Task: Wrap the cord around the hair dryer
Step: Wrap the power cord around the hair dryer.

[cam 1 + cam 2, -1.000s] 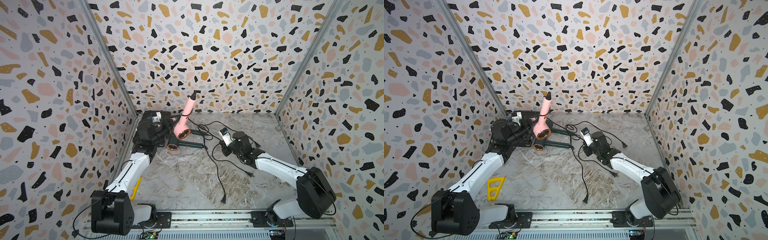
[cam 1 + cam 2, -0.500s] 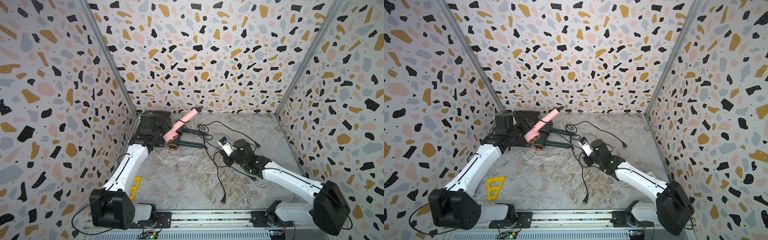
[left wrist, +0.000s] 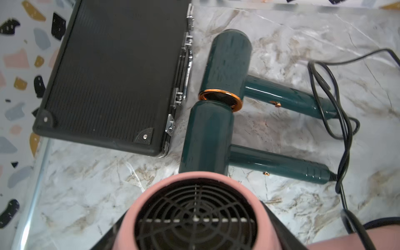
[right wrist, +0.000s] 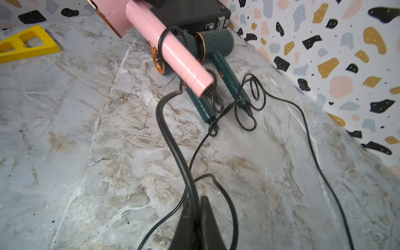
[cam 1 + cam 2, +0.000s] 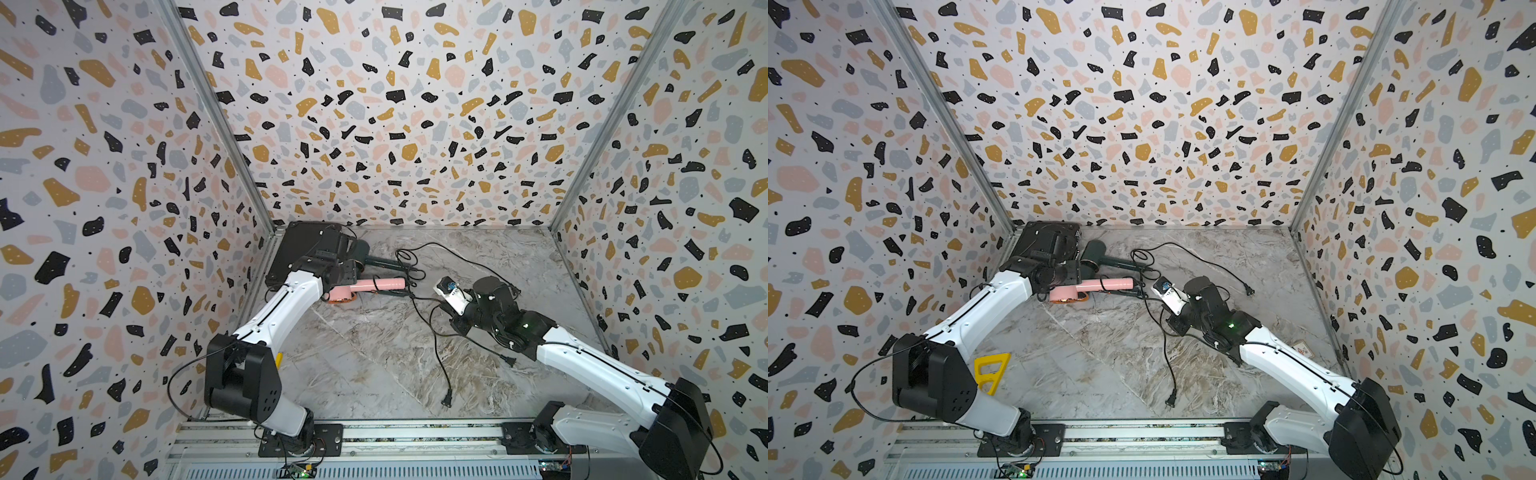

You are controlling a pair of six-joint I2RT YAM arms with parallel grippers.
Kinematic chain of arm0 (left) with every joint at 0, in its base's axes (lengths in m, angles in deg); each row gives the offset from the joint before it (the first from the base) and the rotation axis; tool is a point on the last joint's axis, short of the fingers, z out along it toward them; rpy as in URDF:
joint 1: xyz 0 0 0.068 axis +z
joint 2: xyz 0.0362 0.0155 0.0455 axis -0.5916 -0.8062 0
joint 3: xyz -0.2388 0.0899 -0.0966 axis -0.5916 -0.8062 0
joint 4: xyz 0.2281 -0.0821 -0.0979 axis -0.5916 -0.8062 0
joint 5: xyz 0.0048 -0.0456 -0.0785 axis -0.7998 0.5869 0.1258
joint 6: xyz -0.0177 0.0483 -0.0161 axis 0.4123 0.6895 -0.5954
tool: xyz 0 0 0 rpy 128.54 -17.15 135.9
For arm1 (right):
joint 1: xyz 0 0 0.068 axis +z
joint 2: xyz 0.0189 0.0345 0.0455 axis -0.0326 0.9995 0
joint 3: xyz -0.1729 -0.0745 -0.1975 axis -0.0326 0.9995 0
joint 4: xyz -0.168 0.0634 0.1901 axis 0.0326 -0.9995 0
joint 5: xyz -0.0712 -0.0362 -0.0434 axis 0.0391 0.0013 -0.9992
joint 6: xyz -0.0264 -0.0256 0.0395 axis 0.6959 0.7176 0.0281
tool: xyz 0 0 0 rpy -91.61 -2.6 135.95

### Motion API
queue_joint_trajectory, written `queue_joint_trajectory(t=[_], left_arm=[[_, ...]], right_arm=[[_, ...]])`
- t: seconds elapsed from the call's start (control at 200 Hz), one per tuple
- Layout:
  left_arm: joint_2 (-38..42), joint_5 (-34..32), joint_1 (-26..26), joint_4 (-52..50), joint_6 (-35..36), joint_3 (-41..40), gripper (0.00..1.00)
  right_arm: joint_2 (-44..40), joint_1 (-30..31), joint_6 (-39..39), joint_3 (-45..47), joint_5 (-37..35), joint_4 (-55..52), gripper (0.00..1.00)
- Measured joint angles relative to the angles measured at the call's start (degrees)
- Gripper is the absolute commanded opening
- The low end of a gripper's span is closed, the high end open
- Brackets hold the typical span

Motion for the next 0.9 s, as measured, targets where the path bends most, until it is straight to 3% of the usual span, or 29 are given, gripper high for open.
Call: queue_joint_trajectory(t=[0.155,0.436,0.646,0.876,0.901], left_arm=[[-0.2,5.1,-3.5,-1.4,7.8,1.1,0.00],[1.8,27.8,-4.5,-3.1,14.6,-1.2,0.00],[2.1,41.1,-1.0,-1.2,11.2,-1.4,0.00],[1.6,42.8,2.6,-1.0,6.3,2.8,0.00],[1.4,42.1,2.6,-1.0,6.2,3.3,0.00]], right_arm=[[4.1,-0.6,4.3,-7.6,-0.8,-1.3,0.00],[14.8,-10.7,5.0,-13.4,8.7,0.7,0.00],[17.5,-12.6,-0.2,-6.6,16.7,6.8,0.00],[17.2,-12.7,-7.8,5.0,22.4,16.9,0.00],[16.9,-12.7,-8.4,6.2,22.8,17.7,0.11]])
